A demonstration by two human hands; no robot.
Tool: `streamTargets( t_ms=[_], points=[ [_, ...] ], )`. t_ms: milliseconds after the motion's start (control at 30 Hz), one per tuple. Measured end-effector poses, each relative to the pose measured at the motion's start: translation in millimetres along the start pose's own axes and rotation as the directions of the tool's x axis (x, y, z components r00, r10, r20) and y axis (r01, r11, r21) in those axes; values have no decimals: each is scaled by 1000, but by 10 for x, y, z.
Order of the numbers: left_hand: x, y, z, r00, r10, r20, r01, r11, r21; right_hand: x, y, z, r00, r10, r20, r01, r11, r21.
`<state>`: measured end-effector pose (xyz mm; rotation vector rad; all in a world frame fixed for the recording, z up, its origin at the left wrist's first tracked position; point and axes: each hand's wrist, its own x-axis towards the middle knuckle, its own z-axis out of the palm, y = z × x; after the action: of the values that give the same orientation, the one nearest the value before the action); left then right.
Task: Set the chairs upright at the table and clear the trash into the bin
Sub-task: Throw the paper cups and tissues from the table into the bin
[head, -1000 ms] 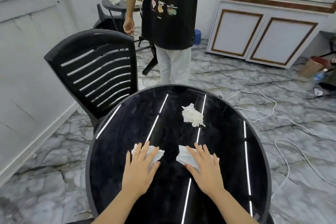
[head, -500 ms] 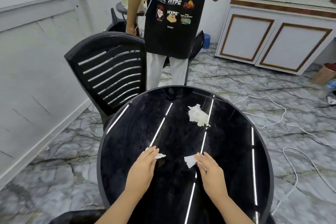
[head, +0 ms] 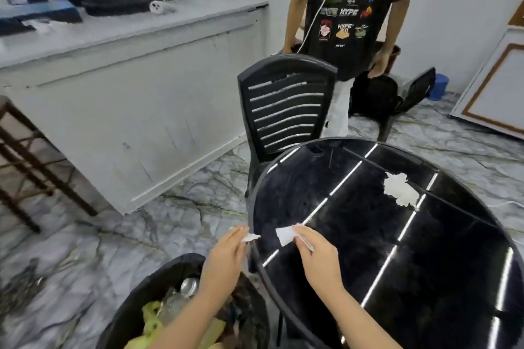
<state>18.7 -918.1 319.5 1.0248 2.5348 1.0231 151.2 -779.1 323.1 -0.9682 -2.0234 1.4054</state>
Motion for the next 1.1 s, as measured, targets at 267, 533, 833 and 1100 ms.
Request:
streamTargets(
  t_ms=[267, 533, 833, 1100],
  points=[
    [-1052, -1024, -300, 954, -294, -54, 295, 955, 18, -836, 235, 1035, 948, -114, 298, 202, 937, -284],
    [-2182, -1970, 109, 859, -511, 16, 510, 860, 26, -1666, 1065, 1903, 816, 91, 571, 99, 951, -293],
    [-2659, -2409, 598, 812, -582, 45, 570, 807, 155, -2033, 1847, 2259, 581, 288, 761, 221, 844, -489],
    [-2710, -2080, 261, 766, -642, -34, 637, 750, 179, -1986, 1472, 1802, 697, 177, 695, 220, 869, -442]
  ],
)
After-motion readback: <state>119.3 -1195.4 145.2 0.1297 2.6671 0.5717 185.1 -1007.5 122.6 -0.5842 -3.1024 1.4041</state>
